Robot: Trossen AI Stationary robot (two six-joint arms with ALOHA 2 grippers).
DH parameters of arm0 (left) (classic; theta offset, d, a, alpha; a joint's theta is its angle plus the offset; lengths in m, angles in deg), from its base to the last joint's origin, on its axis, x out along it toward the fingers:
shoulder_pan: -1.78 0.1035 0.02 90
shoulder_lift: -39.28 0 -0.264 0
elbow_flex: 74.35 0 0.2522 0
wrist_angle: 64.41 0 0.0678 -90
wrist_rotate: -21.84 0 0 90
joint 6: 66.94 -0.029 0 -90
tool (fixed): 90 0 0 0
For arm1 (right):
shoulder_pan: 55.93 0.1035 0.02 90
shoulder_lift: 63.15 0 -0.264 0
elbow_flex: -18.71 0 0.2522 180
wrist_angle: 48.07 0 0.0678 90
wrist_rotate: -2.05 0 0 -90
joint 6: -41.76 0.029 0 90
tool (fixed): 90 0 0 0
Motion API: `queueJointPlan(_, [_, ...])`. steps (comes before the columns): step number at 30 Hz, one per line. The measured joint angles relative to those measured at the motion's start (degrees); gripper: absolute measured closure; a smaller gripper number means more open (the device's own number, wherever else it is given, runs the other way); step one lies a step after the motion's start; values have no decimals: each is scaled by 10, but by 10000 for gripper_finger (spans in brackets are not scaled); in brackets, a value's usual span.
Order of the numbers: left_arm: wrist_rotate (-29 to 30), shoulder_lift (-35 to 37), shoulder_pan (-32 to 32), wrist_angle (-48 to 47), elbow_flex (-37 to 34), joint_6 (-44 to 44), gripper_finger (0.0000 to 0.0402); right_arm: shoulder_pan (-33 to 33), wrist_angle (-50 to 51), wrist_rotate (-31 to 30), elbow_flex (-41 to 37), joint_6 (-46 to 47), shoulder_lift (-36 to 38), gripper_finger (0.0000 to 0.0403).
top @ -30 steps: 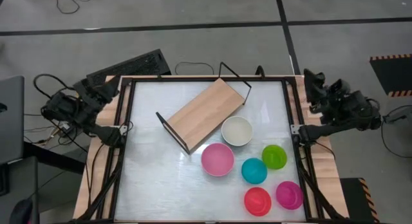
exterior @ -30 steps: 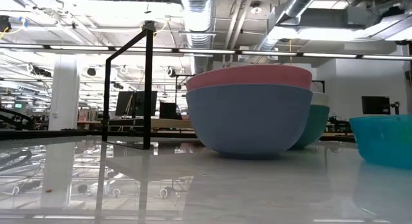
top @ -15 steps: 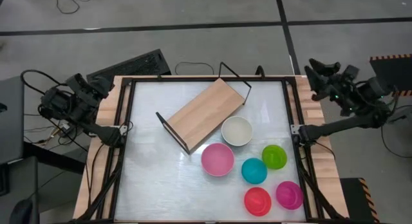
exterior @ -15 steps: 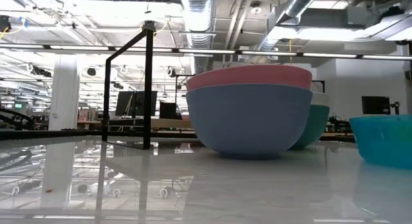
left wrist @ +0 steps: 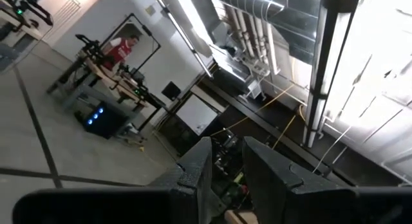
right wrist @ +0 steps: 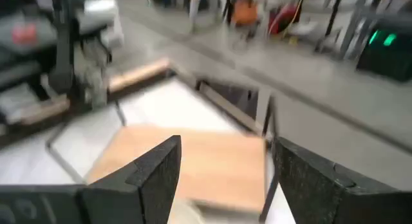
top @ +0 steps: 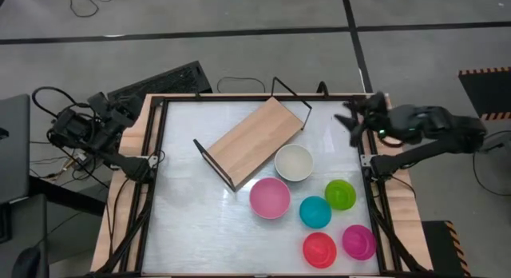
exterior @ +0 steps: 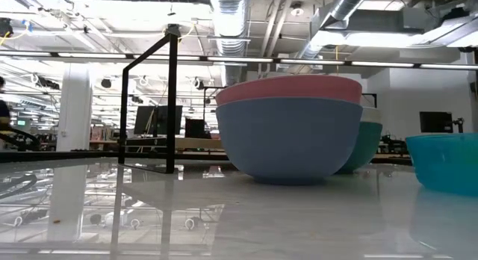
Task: Place and stack bowls onto a shelf
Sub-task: Put the white bowl on the shelf
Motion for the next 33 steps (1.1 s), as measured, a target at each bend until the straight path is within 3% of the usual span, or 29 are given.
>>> queueJointPlan(7, [19, 0, 0, -45, 0, 0, 326, -49, 106, 117, 0, 94, -104, 133])
queueJointPlan(10, [58, 0, 0, -66, 0, 5, 326, -76, 189, 140, 0, 195, -155, 133])
queueJointPlan(14, [89, 0, 0, -85, 0, 23, 326, -109, 249, 220, 0, 299, -216, 133])
queueJointPlan(20, [93, 0, 0, -100, 0, 27, 326, -111, 244, 282, 0, 328, -287, 133])
queueJointPlan(28, [114, 0, 0, -105, 0, 27, 326, -110, 228, 301, -22, 321, -354, 133])
queueJointPlan(33, [115, 0, 0, -105, 0, 28, 326, -118, 150, 332, -77, 322, -361, 133])
